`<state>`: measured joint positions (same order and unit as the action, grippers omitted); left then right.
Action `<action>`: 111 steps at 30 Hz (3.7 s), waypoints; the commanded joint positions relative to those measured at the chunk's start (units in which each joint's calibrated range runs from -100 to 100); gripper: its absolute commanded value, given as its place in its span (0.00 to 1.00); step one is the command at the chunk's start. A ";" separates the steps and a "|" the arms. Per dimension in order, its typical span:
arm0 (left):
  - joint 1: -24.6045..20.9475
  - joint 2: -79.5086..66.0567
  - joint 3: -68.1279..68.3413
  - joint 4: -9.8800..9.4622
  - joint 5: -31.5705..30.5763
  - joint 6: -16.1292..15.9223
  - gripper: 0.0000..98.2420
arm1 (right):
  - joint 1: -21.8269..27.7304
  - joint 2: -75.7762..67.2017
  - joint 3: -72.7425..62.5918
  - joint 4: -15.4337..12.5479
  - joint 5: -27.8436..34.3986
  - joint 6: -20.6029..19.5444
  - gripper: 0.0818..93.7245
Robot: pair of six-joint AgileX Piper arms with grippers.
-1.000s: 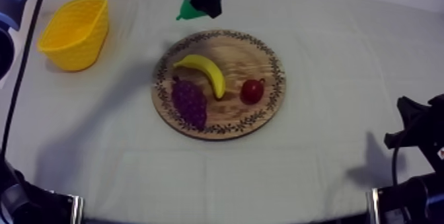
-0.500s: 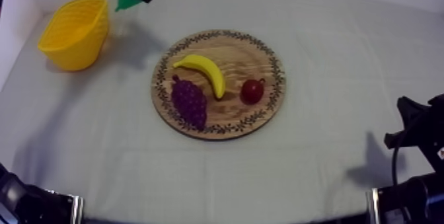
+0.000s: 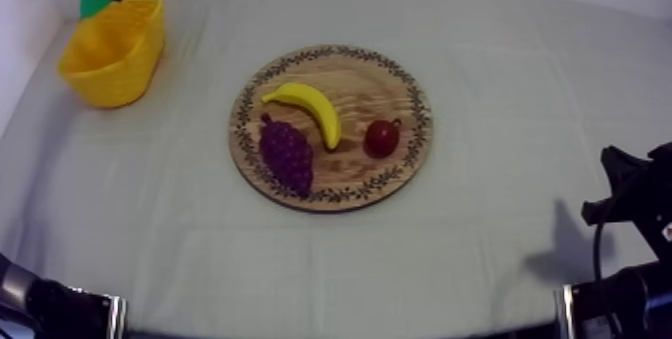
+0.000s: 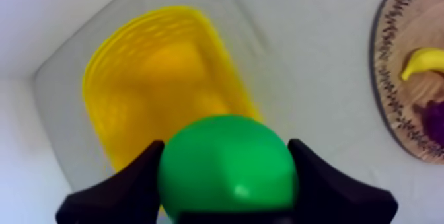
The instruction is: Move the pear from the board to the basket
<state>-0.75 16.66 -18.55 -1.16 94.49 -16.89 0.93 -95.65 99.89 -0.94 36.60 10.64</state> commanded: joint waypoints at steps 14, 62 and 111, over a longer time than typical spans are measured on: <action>-7.64 -0.40 -0.64 -0.14 1.18 -0.73 0.56 | -0.01 -0.02 0.00 -0.01 0.01 0.07 0.00; -6.36 14.45 -2.03 5.05 -11.20 6.78 0.48 | -0.01 -0.02 0.00 -0.01 0.01 0.05 0.00; 3.05 -84.83 100.82 5.36 -60.64 3.91 0.00 | -0.01 -0.02 0.00 -0.01 0.01 0.04 0.00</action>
<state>2.29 -62.20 75.67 4.25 33.94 -12.99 0.93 -95.65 99.89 -0.94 36.60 10.72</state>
